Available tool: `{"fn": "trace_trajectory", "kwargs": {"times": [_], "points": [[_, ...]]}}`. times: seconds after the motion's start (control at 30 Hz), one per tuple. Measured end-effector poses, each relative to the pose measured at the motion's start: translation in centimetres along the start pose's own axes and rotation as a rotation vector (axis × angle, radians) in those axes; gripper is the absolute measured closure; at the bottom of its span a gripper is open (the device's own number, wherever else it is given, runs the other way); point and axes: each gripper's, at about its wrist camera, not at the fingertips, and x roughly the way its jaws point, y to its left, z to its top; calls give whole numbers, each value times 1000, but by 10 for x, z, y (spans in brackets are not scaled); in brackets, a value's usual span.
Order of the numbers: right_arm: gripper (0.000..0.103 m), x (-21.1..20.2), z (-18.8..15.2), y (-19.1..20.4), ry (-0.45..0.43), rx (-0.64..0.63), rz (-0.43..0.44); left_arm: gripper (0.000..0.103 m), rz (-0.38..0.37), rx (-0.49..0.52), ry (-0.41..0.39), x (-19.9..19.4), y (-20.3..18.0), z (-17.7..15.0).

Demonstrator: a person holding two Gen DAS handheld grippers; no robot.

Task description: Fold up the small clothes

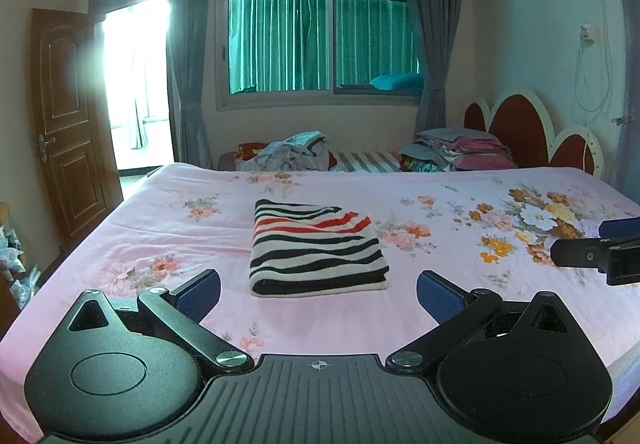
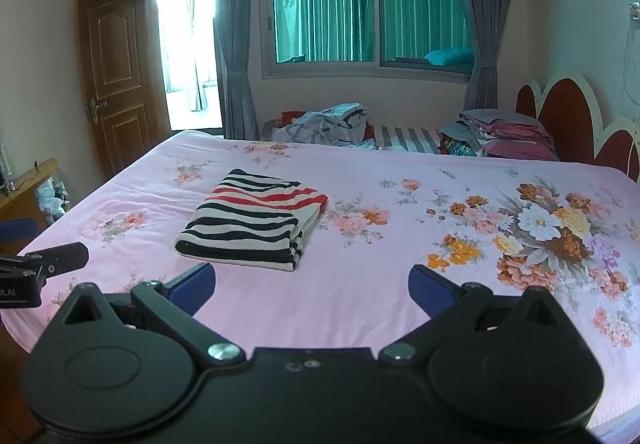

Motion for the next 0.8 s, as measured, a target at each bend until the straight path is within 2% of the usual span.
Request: {"fn": "trace_trajectory", "kwargs": {"times": [0.8], "points": [[0, -2, 3, -5, -4, -10, 4, 0, -17, 19, -6, 2, -6, 3]]}}
